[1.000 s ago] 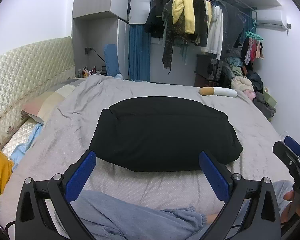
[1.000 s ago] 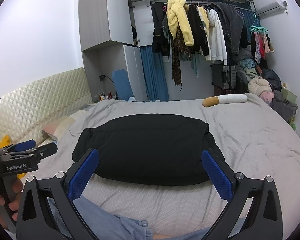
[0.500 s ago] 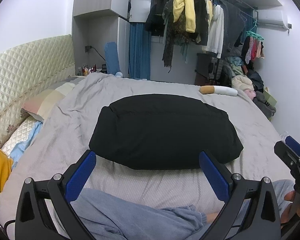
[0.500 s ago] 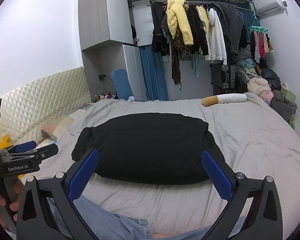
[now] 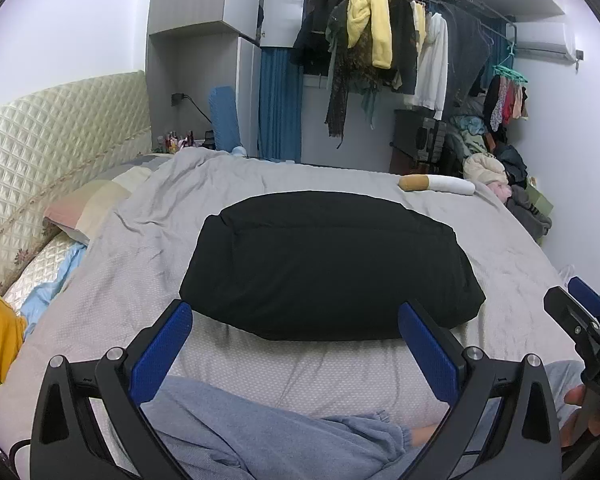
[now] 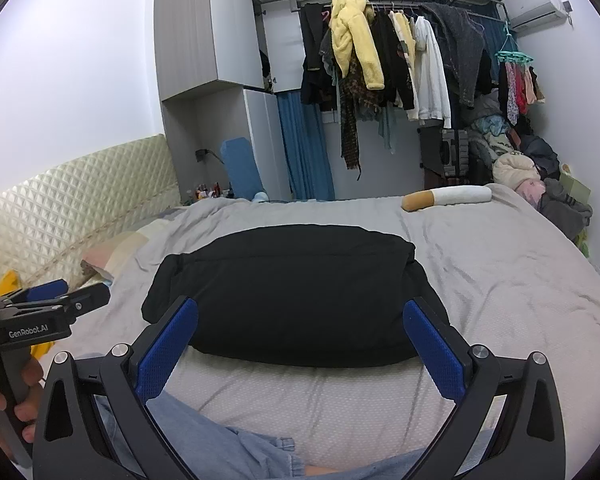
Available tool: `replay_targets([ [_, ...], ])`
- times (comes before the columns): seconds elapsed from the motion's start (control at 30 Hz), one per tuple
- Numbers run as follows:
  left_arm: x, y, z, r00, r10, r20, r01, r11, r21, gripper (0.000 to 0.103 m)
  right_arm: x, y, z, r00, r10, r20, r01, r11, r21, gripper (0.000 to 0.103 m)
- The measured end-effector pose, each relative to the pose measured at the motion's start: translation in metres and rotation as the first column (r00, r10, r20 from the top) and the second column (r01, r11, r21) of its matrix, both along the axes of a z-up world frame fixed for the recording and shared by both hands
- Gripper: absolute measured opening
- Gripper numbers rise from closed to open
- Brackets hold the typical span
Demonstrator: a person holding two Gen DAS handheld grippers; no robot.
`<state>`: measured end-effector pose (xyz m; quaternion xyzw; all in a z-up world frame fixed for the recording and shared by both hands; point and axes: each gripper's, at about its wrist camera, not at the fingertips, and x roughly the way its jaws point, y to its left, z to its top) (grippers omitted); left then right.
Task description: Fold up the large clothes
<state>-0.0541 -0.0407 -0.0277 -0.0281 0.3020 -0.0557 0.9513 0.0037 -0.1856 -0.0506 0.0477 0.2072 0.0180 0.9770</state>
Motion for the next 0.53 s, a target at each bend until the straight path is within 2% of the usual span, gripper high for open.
replay_targets([
  [0.53, -0.004, -0.0016, 0.0, 1.0, 0.003, 0.003, -0.003, 1.0, 0.002, 0.103, -0.0016, -0.0002, -0.0004, 1.0, 0.001, 0.002, -0.001, 1.0, -0.001, 0.103],
])
